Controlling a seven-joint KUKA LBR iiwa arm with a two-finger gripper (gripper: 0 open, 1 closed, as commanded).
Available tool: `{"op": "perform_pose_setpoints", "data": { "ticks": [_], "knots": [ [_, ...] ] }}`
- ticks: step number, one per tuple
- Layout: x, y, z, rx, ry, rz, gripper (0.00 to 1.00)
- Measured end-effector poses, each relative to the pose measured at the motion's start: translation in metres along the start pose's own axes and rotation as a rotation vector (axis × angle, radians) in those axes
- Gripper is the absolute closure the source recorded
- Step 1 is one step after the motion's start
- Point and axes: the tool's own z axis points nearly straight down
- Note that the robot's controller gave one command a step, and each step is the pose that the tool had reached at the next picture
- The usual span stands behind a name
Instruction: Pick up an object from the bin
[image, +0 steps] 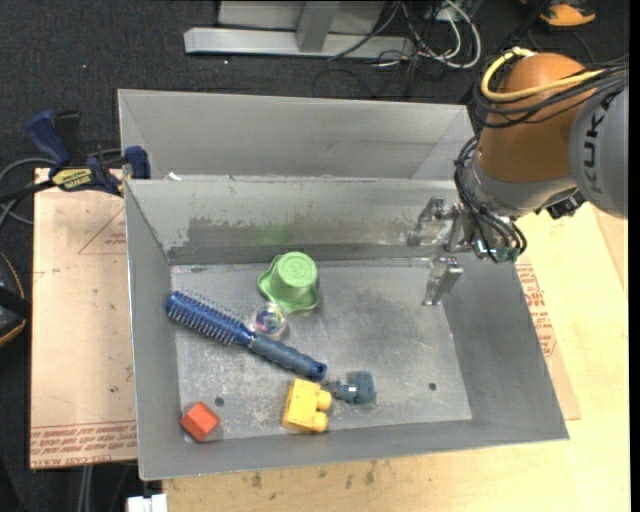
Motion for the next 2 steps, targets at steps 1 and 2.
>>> {"op": "perform_pose_setpoints", "data": {
  "ticks": [1, 2],
  "knots": [
    [-0.031, 0.065, 0.117, 0.002, -0.016, -0.057, 0.00],
    [-0.009, 0.020, 0.077, 0.005, -0.011, -0.359, 0.00]
  ]
}}
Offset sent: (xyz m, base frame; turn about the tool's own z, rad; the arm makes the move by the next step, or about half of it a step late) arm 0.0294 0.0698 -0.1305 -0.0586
